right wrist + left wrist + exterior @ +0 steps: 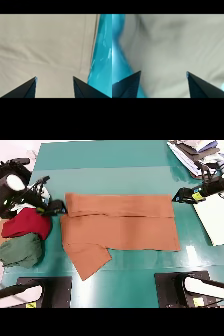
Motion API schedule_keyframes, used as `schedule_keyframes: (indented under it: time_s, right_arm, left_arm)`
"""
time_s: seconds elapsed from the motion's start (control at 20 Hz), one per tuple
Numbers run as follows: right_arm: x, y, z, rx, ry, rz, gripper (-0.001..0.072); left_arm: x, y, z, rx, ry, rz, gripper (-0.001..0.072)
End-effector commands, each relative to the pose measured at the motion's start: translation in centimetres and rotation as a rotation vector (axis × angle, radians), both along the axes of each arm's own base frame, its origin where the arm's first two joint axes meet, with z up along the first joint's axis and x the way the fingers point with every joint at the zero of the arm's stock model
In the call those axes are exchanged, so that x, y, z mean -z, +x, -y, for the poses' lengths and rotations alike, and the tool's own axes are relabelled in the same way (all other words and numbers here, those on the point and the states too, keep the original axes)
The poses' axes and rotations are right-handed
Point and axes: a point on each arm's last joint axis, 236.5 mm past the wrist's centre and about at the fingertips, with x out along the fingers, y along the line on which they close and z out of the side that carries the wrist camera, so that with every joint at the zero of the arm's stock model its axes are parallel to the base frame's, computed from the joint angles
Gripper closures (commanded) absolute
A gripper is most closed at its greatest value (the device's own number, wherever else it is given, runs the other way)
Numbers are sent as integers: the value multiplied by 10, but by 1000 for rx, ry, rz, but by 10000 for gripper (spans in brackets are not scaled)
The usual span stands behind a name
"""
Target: Fold the shirts.
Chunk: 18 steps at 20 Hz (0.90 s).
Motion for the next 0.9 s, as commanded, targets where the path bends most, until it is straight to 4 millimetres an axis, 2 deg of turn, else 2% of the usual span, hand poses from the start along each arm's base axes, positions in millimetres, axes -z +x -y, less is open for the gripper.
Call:
schedule_keyframes:
  time_s: [0.0,0.15,0.25,0.3,0.35,0.45,0.55,0.65,0.75,0.8,0.85]
  right_arm:
    - [-9,-19,-5,21,-9,61,211]
    - [-13,-26,-6,31,-17,94,211]
    - [-15,-26,-6,31,-19,101,212]
    - [-16,-27,-6,31,-18,101,212]
    - [-15,-27,-6,30,-19,101,213]
    - [-16,-26,-6,31,-17,103,272]
    - [-16,-27,-6,30,-18,101,272]
    - [-16,-27,-6,30,-17,99,272]
    - [-15,-28,-7,27,-16,93,272]
    - [-13,-33,-6,24,-16,72,271]
    - [-11,-40,-3,27,-10,46,271]
  left_arm:
    - [12,-81,-14,-60,54,-73,54]
    - [37,-141,-13,-100,50,-175,53]
    - [57,-165,-7,-125,25,-255,53]
    - [66,-171,-1,-137,0,-275,53]
    - [72,-170,8,-161,-41,-271,53]
    - [81,-164,28,-213,-141,-244,54]
    - [88,-166,52,-197,-205,-221,54]
    - [87,-162,75,-178,-252,-181,54]
    - [82,-154,86,-172,-271,-139,58]
    - [81,-154,88,-175,-279,-139,250]
    - [81,-155,89,-172,-283,-143,591]
